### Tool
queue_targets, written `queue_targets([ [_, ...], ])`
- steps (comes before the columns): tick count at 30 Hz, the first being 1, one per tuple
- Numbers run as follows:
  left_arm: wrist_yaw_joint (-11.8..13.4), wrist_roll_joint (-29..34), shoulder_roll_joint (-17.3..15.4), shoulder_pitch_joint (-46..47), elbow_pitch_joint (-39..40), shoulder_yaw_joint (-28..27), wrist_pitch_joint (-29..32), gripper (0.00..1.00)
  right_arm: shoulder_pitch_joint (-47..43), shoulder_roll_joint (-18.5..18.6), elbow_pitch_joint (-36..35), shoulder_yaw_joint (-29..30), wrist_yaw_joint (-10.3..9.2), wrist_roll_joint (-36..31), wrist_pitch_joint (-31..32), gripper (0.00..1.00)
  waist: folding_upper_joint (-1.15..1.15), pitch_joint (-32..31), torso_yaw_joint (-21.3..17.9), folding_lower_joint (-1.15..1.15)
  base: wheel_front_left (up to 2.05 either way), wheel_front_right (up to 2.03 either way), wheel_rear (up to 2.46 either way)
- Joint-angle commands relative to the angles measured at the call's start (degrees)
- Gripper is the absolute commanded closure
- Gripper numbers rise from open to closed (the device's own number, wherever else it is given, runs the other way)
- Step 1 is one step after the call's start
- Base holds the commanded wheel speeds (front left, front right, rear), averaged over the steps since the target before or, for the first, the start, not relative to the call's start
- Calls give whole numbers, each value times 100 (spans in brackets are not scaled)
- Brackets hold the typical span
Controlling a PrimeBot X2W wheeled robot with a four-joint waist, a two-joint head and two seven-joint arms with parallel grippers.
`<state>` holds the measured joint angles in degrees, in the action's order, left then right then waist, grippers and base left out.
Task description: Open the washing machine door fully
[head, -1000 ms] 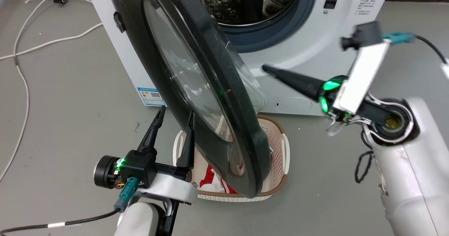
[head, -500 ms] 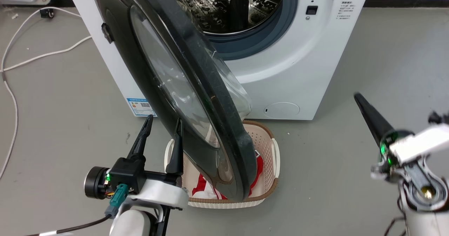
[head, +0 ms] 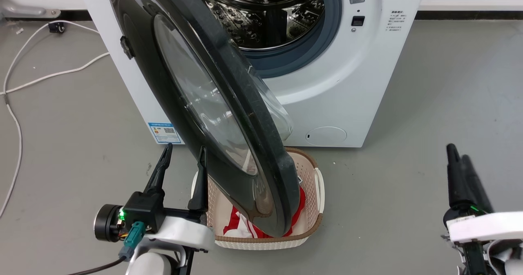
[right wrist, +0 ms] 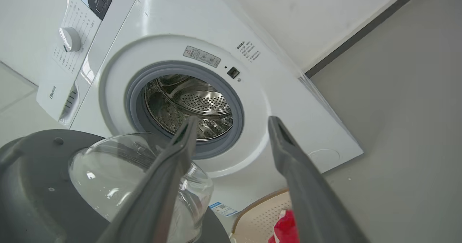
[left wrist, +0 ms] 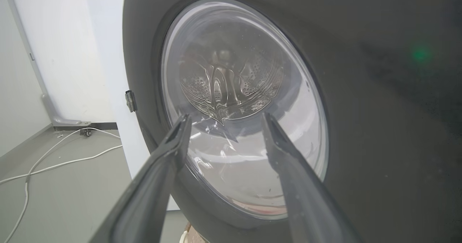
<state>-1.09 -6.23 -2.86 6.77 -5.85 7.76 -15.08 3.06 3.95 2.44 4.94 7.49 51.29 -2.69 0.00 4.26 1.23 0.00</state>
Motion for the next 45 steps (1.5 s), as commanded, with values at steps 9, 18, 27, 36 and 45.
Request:
queue_targets([
  [9, -12, 49, -3, -101, -11, -43, -14, 0, -178, -84, -654, 231, -1, -3572, -919, 0, 0, -51, -5, 0, 0, 0, 0],
  [18, -30, 94, -2, -82, -7, -84, -13, 0, -568, -110, -964, -132, -2, -5424, -900, 0, 0, -61, 8, 0, 0, 0, 0],
  [27, -40, 120, -3, -94, 30, -117, -13, 0, -636, -116, -676, -108, -2, -5107, -1009, 0, 0, -44, -8, 0, 0, 0, 0],
  [36, -38, 133, -3, -100, 63, -113, -14, 0, -617, -116, -669, -99, -2, -5008, -987, 0, 0, -43, -5, 0, 0, 0, 0],
  [45, -8, 110, -3, -41, 284, -122, -14, 100, -616, -116, -705, -93, -2, -4986, -950, 0, 0, -12, -10, 0, 0, 0, 0],
])
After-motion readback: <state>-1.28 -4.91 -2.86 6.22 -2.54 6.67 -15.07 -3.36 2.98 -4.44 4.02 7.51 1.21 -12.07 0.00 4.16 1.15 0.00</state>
